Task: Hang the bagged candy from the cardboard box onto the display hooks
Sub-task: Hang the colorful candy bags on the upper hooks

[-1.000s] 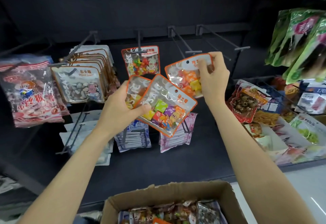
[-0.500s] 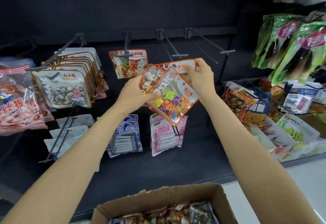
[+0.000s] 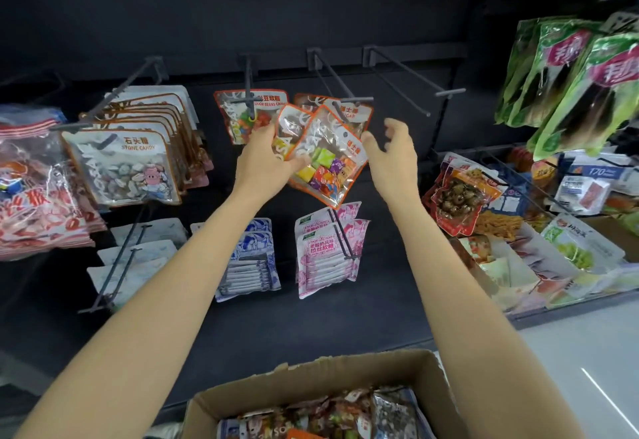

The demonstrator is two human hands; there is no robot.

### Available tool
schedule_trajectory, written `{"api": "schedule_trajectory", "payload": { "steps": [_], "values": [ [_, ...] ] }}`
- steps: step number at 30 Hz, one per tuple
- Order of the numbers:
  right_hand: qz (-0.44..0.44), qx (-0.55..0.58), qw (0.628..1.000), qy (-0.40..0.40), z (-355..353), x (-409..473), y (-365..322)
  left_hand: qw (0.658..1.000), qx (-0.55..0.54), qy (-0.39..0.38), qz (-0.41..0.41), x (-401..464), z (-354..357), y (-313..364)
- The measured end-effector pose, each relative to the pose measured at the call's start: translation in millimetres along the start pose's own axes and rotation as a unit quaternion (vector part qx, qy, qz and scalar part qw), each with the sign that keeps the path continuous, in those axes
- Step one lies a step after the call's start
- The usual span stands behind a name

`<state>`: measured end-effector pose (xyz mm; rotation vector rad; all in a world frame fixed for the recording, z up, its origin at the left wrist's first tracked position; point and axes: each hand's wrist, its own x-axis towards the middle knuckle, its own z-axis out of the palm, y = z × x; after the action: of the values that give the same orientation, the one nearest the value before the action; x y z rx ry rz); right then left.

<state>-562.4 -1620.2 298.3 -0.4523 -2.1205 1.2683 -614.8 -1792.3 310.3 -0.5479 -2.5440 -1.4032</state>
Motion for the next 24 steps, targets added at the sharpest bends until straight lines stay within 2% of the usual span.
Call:
{"api": "schedule_trajectory", "payload": {
  "steps": [5, 8, 10, 13, 18, 24],
  "values": [
    [0.075, 0.133, 0.988, -0.022, -1.2, -50.3, 24.4, 0.995, -0.093, -0.018, -0.029, -38.9, 3.2, -8.2],
    [0.007, 0.154, 0.987, 0.042, -4.3, -61.1, 22.4, 0.998, -0.063, -0.005, -0.032, -51.7, 3.5, -9.8],
    [-0.092, 0.140, 0.984, 0.060, -7.0, -59.8, 14.3, 1.000, -0.019, 0.009, -0.023, -56.8, -1.2, -7.8],
    [-0.201, 0.044, 0.976, 0.069, -6.7, -48.6, 2.6, 1.000, -0.006, 0.022, 0.004, -57.5, -7.3, -3.0],
    [-0.183, -0.005, 0.982, 0.054, -3.4, -28.7, -1.2, 0.998, 0.038, 0.039, 0.020, -45.9, -4.6, 5.4],
    [-0.190, -0.031, 0.981, 0.037, -1.9, -19.7, -3.5, 0.998, 0.042, 0.045, 0.008, -38.0, -0.6, -5.5]
  ]
}}
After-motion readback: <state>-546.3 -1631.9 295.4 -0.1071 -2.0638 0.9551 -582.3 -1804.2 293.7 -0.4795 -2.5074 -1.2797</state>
